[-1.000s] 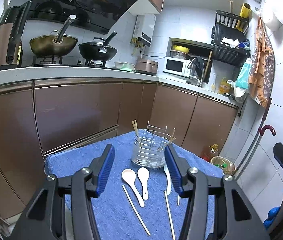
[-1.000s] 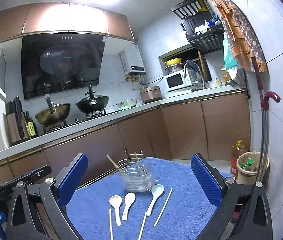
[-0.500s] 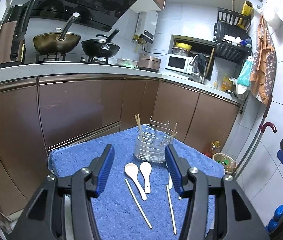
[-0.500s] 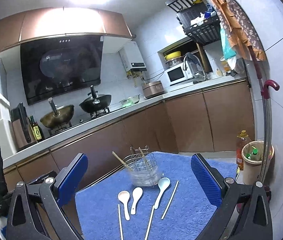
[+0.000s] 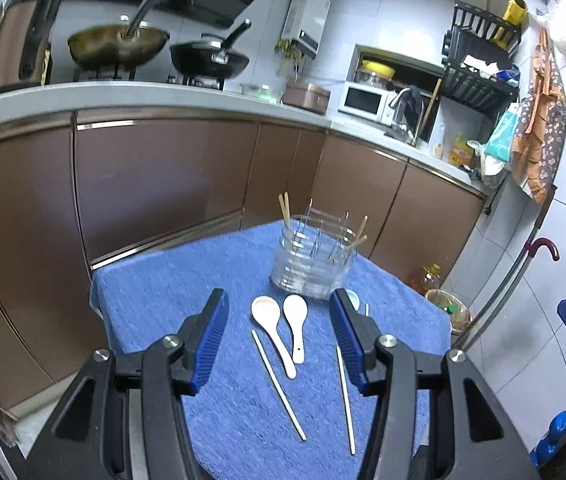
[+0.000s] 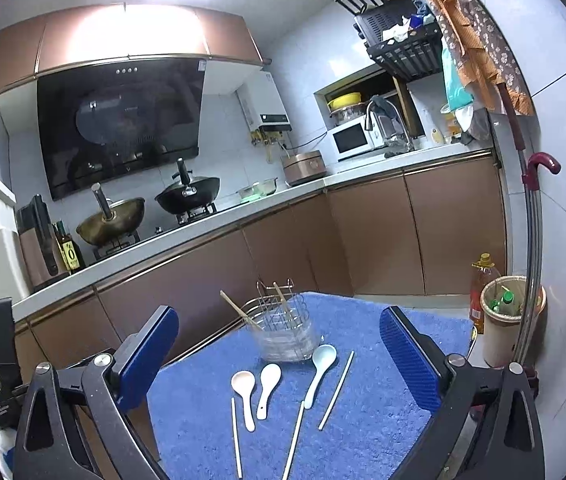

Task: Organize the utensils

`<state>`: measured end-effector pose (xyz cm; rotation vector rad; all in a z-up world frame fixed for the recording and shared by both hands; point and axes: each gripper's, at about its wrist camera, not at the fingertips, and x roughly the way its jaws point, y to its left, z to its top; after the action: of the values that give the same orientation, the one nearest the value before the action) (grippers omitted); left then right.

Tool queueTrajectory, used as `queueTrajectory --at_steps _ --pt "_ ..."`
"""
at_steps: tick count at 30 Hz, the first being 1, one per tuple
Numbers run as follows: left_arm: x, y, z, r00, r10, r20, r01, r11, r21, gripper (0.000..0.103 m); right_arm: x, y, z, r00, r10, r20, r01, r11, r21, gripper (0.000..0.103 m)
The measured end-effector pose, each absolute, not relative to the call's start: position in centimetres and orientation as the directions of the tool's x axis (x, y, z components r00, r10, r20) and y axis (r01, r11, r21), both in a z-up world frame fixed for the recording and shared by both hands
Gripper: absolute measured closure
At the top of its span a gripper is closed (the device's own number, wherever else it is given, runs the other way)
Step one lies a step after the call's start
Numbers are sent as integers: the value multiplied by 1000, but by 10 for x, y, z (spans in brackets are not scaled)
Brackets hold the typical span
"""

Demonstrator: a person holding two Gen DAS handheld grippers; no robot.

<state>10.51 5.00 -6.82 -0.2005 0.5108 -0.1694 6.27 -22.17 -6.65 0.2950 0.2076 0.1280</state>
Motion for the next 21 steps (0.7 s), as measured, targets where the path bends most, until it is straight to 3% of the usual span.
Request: queueTrajectory --at_steps 8,21 --pt "130 49 -91 803 -260 -536 122 952 -280 53 79 -226 -82 956 166 -243 -85 946 312 9" --pt "180 41 -143 660 -368 -655 135 916 -379 53 137 -218 -131 848 259 -463 -112 940 321 50"
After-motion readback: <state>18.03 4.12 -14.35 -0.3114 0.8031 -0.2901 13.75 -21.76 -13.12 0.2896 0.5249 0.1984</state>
